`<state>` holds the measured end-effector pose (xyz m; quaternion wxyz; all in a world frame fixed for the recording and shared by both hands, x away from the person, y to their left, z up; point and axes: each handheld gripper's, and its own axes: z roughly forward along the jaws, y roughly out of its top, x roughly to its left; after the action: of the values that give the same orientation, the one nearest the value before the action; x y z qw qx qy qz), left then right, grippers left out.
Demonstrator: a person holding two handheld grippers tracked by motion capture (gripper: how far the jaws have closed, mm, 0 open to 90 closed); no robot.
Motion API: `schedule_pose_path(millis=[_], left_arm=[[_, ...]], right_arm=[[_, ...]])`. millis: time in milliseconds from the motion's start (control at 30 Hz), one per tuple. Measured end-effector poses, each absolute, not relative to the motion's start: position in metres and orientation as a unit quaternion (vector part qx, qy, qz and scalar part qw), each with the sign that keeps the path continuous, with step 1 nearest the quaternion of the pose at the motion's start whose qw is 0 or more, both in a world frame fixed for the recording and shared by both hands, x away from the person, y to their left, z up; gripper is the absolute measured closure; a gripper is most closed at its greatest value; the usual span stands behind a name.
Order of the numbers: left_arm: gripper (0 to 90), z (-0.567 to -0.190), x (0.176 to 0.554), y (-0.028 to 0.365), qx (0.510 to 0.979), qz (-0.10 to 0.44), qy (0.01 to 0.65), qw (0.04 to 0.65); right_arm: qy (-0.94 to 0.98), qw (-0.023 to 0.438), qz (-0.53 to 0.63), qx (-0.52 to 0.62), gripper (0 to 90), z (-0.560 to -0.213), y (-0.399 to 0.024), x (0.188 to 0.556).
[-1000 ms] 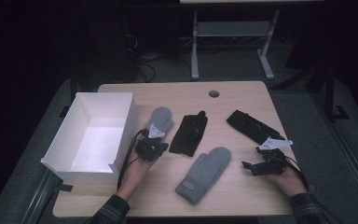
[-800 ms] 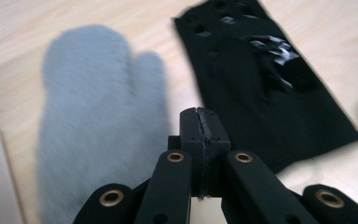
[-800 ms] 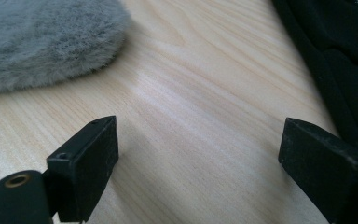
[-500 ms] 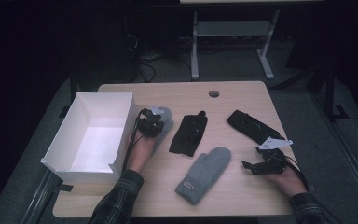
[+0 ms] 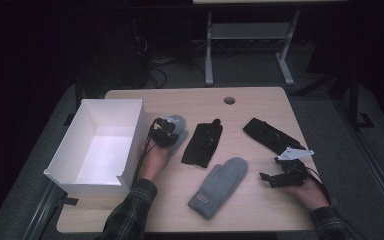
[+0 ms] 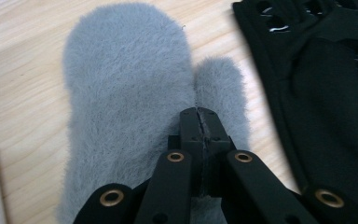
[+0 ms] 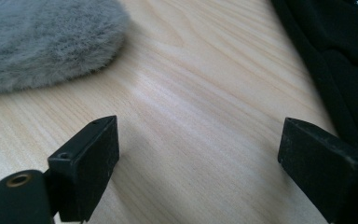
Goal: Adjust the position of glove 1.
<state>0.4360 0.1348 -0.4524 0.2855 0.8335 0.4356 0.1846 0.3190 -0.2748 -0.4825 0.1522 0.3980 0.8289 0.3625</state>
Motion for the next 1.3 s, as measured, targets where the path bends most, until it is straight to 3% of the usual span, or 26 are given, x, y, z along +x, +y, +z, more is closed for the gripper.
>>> schedule_pose_path(millis=[400,767,1200,1300], left_arm=[[89.8,-0.450,0.434,0.116,0.844,0.170,0.416,0.293],[89.7,-0.424,0.443,0.145,0.810,0.193,0.450,0.322],[89.7,-0.447,0.453,0.147,0.817,0.183,0.465,0.288],[79.6,-0.443,0.451,0.148,0.814,0.186,0.464,0.295]], right_arm=[[0.829,0.152,0.362,0.399,12.4,-0.482,-0.275,0.319],[0.828,0.151,0.362,0.400,12.4,-0.482,-0.275,0.319],[0.829,0.152,0.363,0.398,12.4,-0.482,-0.275,0.319],[0.829,0.152,0.363,0.398,12.4,-0.482,-0.275,0.319]])
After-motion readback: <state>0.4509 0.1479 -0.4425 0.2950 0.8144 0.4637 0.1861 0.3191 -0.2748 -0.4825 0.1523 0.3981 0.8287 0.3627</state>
